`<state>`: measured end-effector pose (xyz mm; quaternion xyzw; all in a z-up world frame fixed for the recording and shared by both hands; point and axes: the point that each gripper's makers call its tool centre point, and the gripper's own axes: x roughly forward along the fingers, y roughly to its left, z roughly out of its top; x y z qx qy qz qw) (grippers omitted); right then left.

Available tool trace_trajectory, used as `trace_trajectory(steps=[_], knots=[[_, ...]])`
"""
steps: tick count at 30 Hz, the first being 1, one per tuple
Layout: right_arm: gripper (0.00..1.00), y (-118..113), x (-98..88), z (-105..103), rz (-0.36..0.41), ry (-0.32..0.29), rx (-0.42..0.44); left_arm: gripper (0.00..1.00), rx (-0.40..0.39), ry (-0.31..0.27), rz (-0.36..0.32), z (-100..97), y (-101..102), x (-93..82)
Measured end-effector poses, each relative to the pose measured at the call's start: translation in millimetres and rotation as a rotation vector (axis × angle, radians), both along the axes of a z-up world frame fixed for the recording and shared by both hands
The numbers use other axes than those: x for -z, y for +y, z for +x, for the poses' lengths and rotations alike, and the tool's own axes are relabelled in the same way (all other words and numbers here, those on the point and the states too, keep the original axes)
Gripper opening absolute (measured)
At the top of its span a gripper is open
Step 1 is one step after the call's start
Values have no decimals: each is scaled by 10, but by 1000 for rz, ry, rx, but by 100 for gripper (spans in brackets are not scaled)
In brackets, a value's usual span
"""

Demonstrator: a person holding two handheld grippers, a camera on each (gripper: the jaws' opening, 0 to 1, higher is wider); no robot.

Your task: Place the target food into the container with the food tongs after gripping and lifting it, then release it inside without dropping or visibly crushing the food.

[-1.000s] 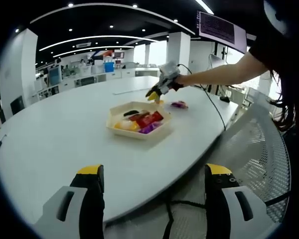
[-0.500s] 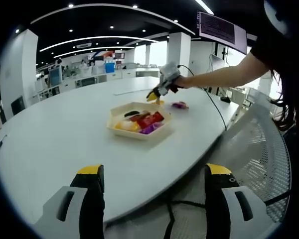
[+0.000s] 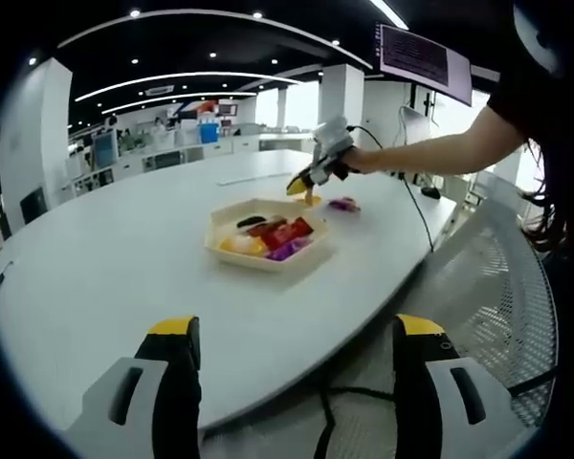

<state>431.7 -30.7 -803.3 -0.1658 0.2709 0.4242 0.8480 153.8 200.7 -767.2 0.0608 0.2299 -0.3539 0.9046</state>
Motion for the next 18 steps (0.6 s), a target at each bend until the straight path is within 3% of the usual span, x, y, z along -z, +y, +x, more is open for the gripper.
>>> trace_trajectory(steps=[18], knots=[[17,-69,-648,-54,42,-33,42,80,0,2,2,-4,-1,2]])
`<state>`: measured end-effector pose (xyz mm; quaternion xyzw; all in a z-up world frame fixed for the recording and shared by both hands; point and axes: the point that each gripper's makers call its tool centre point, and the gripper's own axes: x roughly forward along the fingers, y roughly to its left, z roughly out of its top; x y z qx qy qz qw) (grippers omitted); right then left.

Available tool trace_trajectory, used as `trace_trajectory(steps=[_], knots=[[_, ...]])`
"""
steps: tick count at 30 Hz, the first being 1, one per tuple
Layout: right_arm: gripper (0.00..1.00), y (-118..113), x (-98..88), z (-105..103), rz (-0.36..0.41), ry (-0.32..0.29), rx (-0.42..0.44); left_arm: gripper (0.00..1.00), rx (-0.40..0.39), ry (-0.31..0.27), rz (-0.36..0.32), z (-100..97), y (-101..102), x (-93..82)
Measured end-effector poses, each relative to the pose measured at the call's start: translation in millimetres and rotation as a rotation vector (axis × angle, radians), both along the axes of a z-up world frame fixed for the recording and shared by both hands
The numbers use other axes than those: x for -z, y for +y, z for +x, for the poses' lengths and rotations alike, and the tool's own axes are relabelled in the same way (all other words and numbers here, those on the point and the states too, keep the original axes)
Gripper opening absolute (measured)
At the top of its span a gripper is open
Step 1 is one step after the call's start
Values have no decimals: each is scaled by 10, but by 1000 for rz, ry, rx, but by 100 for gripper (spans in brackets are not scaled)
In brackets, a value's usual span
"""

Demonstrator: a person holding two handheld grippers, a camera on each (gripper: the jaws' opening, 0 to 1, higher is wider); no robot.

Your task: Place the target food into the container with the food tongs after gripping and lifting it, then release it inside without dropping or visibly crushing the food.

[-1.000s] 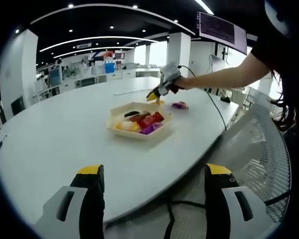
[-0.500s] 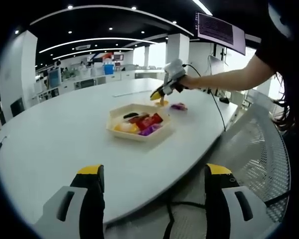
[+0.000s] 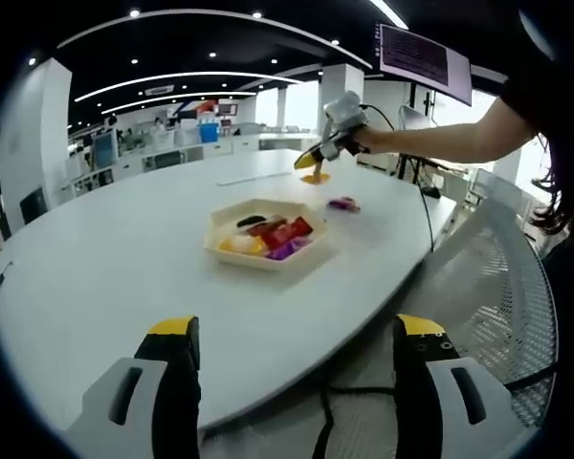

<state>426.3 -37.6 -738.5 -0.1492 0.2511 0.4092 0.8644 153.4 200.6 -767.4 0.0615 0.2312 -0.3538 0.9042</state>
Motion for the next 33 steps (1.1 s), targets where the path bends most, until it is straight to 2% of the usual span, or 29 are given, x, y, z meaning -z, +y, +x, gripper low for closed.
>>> trace_trajectory(steps=[7,22,28,33], knots=[[18,45,-272,-18,16,-15,-3,80,-1,2,1,6,7,4],[18,174,-543,-58,21,-23,-16,80,4,-1,-2,8,4,1],[18,431,-567,-160,36,-13,-42,80,6,-6,-3,7,1,-4],[18,733,-543,-241,57,1,-91,81,4,-12,-5,13,5,-8]])
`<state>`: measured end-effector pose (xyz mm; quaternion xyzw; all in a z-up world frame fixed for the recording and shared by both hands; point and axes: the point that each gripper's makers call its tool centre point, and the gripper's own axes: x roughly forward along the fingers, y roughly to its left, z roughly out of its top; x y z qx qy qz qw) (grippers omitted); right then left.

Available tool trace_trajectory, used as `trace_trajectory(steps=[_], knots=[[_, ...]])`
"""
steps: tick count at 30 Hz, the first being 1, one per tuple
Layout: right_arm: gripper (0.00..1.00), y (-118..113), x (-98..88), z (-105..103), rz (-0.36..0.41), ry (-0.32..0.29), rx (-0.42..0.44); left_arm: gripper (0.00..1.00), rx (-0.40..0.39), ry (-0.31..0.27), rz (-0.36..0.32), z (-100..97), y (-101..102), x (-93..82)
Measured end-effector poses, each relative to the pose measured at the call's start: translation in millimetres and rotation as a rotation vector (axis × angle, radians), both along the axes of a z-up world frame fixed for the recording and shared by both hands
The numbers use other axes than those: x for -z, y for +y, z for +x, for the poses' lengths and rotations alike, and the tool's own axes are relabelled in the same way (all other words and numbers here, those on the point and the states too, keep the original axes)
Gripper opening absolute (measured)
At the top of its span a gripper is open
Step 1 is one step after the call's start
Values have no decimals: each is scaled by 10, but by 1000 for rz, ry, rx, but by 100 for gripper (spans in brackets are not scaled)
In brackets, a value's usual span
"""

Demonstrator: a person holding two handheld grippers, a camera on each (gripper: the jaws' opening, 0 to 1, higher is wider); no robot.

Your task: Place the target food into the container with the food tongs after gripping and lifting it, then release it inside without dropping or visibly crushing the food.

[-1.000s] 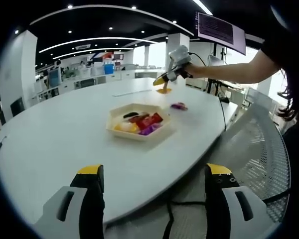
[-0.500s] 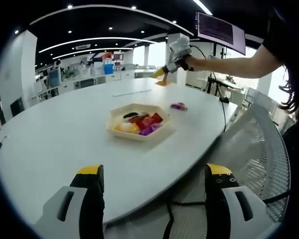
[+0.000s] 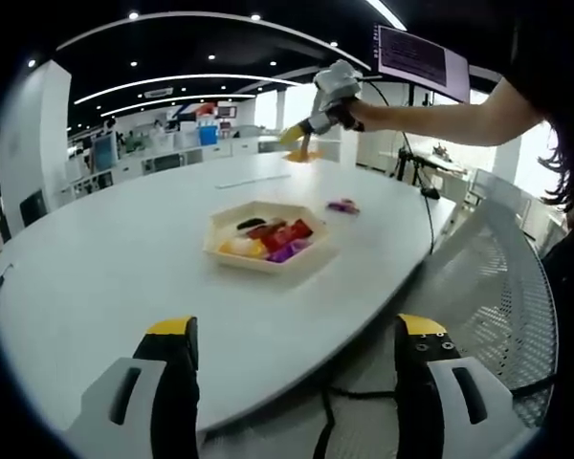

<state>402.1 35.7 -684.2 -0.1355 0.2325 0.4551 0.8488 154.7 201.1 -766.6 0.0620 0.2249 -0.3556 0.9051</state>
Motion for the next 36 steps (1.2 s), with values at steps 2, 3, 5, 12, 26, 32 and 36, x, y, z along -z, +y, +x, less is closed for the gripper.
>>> trace_trajectory(steps=[2,3,5,12,26,32,36], knots=[[18,90,30,-22,-3,2,-13,81,1,-2,-1,0,-3,-5],[18,131,40,-35,0,6,-19,81,1,-2,-1,-1,-3,-5],[18,221,52,-66,4,10,-34,81,1,-3,-2,-1,-4,-6],[18,452,38,-153,17,15,-78,81,0,-6,-2,2,-4,-7],[27,699,47,-314,41,46,-170,80,-1,-6,-3,0,-5,-9],[28,597,51,-275,45,58,-159,80,0,-6,-4,0,-3,-9],[28,532,77,-273,46,65,-148,80,-1,-5,-4,-3,-2,-9]])
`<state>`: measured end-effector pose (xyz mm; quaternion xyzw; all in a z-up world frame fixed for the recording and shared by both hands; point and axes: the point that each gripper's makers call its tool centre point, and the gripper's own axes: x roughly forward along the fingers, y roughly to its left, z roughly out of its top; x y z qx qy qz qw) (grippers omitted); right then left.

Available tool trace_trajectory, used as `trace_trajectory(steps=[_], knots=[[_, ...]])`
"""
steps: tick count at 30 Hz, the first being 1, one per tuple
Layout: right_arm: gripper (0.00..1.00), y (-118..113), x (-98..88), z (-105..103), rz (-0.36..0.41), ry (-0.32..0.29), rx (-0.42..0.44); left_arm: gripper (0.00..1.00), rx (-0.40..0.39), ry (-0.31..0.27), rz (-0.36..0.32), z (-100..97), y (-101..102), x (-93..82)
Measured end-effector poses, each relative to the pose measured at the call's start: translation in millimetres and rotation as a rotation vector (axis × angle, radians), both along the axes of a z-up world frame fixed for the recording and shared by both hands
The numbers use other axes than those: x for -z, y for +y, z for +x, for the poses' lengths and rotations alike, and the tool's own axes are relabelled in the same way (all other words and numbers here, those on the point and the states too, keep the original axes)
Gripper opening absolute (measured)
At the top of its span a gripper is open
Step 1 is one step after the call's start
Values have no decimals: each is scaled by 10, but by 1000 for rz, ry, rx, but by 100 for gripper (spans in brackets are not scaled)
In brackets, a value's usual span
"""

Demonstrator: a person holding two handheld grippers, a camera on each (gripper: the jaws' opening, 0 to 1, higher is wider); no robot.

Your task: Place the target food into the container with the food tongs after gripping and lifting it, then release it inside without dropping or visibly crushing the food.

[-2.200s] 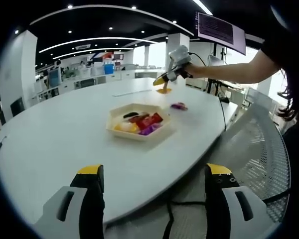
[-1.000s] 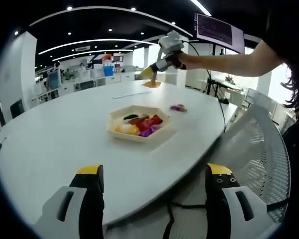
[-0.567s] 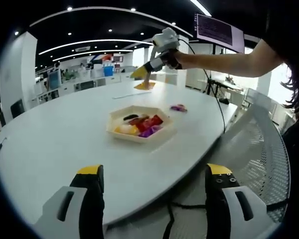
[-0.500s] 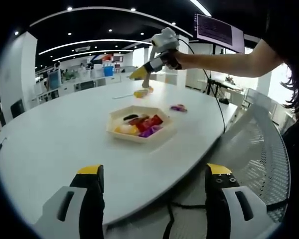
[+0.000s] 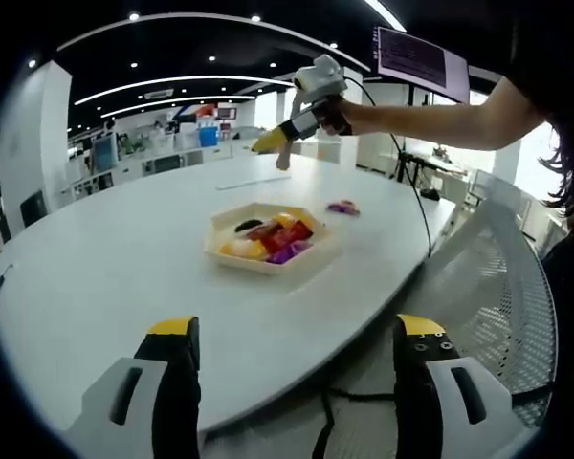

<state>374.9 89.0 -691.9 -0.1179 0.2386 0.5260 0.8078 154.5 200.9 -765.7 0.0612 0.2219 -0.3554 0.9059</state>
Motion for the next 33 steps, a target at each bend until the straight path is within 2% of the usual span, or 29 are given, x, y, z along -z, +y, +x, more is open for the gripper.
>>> trace_trajectory(steps=[7,18,24,28,33], knots=[[28,-164,65,-16,-1,11,30,80,0,1,0,-1,-1,0],[28,-574,271,-30,-20,32,105,80,0,5,1,-3,1,6],[28,-808,378,-53,-26,44,156,80,0,7,2,-2,0,8],[28,-1052,495,-41,-50,47,209,79,-2,10,4,-2,1,12],[28,-1278,613,-43,-46,88,265,79,0,15,5,-5,-3,16]])
